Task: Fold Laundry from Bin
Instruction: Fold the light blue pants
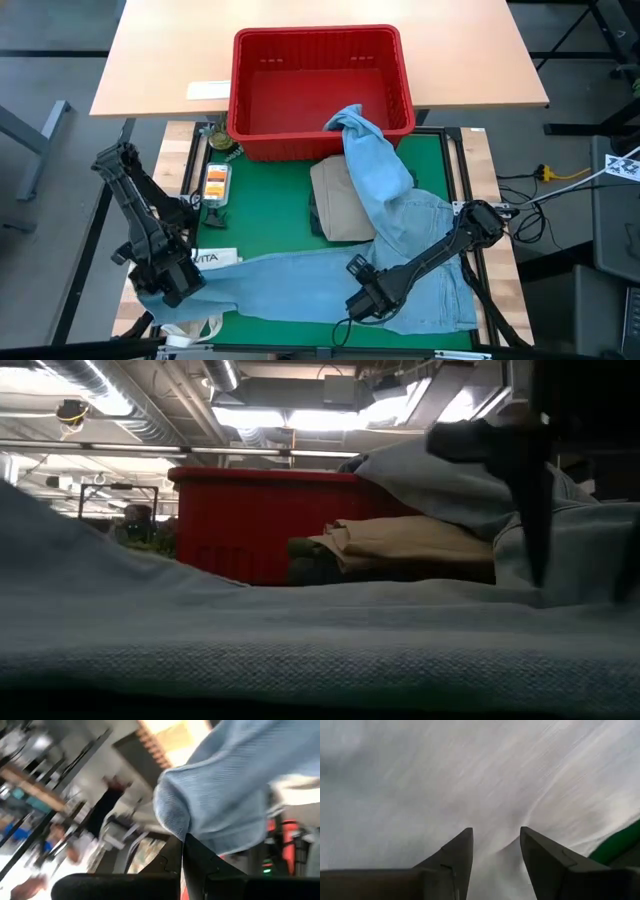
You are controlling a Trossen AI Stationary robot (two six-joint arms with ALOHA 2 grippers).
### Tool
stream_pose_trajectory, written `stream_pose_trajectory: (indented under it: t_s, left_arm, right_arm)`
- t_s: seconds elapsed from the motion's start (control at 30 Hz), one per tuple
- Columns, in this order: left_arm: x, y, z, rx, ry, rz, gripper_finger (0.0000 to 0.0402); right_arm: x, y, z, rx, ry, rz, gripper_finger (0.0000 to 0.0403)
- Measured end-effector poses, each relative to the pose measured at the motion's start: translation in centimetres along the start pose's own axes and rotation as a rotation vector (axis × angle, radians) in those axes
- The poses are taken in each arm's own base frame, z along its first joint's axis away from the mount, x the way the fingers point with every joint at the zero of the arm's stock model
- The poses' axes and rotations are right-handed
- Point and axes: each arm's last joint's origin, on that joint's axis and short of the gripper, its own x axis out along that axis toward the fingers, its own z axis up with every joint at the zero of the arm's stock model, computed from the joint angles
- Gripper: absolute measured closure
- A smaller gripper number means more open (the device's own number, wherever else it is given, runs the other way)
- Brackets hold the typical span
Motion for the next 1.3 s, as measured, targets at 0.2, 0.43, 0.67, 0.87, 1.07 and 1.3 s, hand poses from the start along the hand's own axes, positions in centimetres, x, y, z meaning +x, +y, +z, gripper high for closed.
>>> stream_pose_trajectory:
  t_s: [0.2, 0.43, 0.67, 0.87, 1.07, 1.3]
  left_arm:
    - [-1.7, 0.0, -0.2, 0.006, -0.144, -0.135, 0.0401]
    - [-1.9, -0.1, -0.1, -0.005, -0.179, -0.164, 0.0401]
    - [-3.1, -2.0, 0.0, 0.070, -0.152, -0.351, 0.0401]
    - [-5.5, -4.5, 0.2, 0.189, -0.269, -0.693, 0.0401]
    - [-8.4, -6.1, 1.4, 0.194, -0.523, -0.993, 0.0401]
    - [-10.0, -9.3, 3.6, 0.218, -0.657, -1.049, 0.0401]
  right_arm:
    - [-0.4, -0.8, 2.2, 0.025, -0.218, -0.110, 0.0237]
    - [-0.4, -0.8, 2.8, -0.039, -0.277, -0.110, 0.0237]
    - [-0.5, -0.9, 2.7, -0.042, -0.276, -0.113, 0.0237]
    - [-0.5, -0.9, 2.7, -0.046, -0.277, -0.112, 0.0237]
    - [-0.5, -0.8, 2.4, -0.052, -0.250, -0.102, 0.0237]
    - [-1.9, -0.8, 1.3, -0.059, -0.209, -0.090, 0.0237]
